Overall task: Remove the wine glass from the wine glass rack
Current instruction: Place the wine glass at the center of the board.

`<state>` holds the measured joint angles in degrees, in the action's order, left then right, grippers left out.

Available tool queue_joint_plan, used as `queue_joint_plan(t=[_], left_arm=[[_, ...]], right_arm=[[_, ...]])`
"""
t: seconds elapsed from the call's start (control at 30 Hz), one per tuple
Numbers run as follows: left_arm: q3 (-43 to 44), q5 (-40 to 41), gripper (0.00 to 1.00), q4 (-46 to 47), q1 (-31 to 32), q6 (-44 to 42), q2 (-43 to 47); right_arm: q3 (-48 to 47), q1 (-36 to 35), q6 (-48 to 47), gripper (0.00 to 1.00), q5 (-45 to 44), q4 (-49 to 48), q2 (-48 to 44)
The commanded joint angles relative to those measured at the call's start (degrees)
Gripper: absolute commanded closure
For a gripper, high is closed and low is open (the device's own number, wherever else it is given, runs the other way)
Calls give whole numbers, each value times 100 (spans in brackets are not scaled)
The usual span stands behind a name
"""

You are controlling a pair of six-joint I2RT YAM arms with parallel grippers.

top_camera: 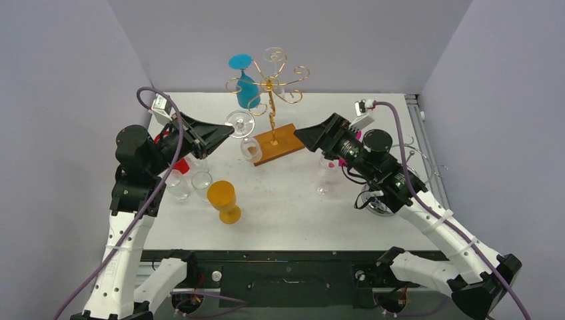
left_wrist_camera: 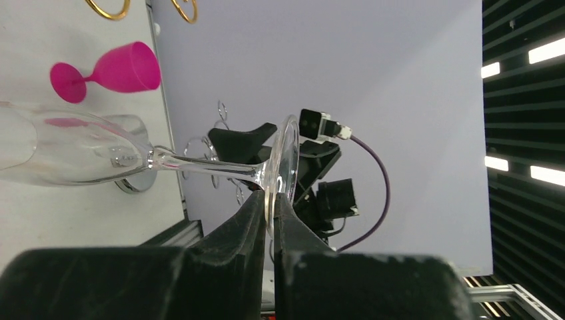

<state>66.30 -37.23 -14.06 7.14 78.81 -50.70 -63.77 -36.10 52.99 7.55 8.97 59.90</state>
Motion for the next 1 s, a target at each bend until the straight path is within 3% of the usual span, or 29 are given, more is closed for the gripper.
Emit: queue_joint_plan(t=[0.0,0.43,0.6,0.77,0.97], left_arm=[[-2,163,100,631,379,658,153],[797,569,100,1504,1676,1558,-617],[958,664,100,1906,1797,1827,-924],[974,716,100,2496,1815,2159,-1151],[1049,741,100,2969,1826,2451,-1362]], right_arm=[[560,-378,-110,15,19,-1258,-392],[1604,-463,-147,3,-258,-2128,-801],[1795,-111,21,0,74,-2356,-946],[2267,490,754,0,735,-3454,-1063],[2487,706,1216,0,1191,-4346,-960]])
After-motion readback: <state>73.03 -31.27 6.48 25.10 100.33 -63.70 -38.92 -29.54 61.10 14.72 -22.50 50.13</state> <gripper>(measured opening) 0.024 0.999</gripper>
